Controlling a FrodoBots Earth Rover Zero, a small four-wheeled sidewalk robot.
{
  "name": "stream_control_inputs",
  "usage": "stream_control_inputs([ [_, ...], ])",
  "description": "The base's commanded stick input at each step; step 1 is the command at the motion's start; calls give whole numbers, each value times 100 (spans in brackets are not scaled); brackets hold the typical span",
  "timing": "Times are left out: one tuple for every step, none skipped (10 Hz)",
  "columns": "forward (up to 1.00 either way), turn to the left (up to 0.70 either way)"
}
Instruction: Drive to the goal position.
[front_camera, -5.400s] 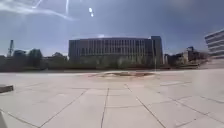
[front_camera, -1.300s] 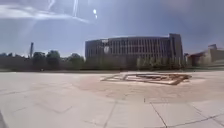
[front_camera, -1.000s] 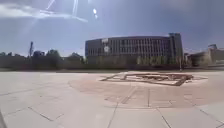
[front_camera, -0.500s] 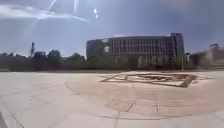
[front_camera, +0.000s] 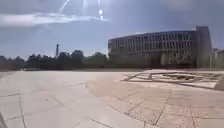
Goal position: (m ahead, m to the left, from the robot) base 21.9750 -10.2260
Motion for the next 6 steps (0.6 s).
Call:
stream_control_inputs([
  [70,-1],
  [70,-1],
  [70,-1],
  [70,-1],
  [70,-1],
  [70,-1],
])
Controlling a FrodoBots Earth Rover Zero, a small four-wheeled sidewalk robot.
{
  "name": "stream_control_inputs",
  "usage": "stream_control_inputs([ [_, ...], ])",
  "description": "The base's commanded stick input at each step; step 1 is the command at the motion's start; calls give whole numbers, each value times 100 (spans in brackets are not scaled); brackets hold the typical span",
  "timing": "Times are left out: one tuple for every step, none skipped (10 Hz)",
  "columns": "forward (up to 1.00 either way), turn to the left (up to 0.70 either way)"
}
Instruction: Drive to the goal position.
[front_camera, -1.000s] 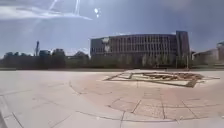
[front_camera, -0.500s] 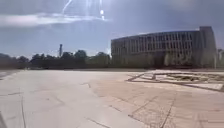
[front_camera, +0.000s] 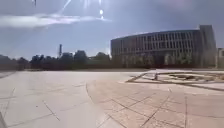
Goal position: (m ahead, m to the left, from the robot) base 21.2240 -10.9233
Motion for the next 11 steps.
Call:
stream_control_inputs([
  [70,-1],
  [70,-1],
  [70,-1],
  [70,-1],
  [70,-1],
  [70,-1],
  [70,-1],
  [70,-1],
  [70,-1],
  [70,-1],
  [70,-1],
])
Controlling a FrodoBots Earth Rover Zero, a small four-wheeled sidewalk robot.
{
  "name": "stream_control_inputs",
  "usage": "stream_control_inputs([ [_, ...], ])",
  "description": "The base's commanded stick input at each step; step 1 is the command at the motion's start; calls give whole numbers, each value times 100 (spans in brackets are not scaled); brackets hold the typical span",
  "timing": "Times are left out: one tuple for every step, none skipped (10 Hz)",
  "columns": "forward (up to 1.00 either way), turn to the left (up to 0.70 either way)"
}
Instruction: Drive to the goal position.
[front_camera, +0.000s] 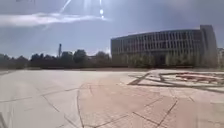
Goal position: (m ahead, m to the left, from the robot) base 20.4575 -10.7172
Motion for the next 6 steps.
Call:
stream_control_inputs([
  [70,-1],
  [70,-1],
  [70,-1],
  [70,0],
  [70,2],
  [70,4],
])
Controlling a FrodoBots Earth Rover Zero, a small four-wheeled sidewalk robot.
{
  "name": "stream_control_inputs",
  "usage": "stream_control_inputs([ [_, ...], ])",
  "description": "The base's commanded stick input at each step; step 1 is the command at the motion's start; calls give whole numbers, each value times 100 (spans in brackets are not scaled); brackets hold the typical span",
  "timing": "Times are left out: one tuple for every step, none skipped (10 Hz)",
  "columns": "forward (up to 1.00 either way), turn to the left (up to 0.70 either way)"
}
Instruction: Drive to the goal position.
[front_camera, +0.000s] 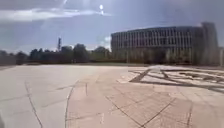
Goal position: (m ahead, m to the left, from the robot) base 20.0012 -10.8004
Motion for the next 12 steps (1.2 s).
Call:
stream_control_inputs([
  [70,13],
  [70,24],
  [70,29],
  [70,6],
  [70,1],
  [70,0],
  [70,0],
  [70,3],
  [70,34],
  [70,34],
  [70,34],
  [70,34],
])
